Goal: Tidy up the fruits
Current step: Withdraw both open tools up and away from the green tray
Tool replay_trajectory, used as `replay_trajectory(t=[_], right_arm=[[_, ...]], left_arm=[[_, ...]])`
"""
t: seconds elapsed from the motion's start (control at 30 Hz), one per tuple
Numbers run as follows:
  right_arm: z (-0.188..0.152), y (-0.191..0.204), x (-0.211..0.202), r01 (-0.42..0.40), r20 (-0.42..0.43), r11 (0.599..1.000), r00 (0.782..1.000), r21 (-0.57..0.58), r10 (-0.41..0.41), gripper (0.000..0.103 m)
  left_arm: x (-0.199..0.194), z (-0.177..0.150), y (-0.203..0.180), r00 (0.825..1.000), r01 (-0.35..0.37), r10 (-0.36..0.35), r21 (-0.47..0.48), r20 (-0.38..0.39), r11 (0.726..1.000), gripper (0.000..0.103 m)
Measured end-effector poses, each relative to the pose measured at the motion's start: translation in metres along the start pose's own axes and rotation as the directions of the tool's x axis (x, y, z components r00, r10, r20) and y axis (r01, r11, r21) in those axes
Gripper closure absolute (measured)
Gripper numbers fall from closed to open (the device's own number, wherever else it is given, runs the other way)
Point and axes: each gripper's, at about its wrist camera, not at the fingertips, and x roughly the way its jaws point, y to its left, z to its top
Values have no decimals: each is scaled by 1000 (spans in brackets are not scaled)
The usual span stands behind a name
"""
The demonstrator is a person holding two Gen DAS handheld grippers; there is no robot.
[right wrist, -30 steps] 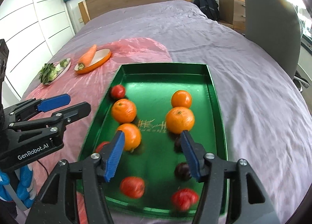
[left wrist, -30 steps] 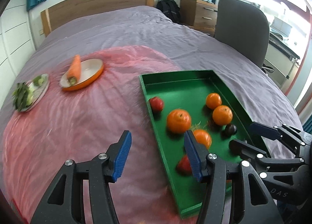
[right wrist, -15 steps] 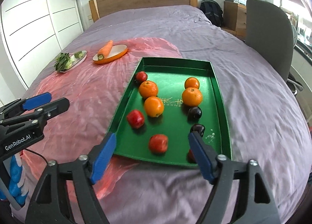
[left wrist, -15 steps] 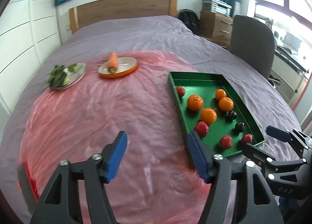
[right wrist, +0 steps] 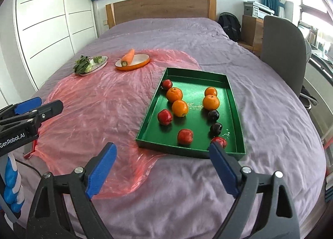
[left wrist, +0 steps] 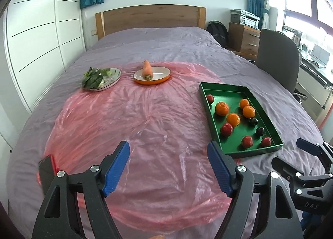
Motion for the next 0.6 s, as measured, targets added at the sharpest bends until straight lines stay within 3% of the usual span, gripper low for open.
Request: replay_trajectory(t=[0.6], right_arm=[[-21, 13, -27, 8, 44, 1000, 999, 14, -9, 0]], left_arm=[[-34, -27, 14, 1000, -11, 11, -25, 18, 1000, 31]])
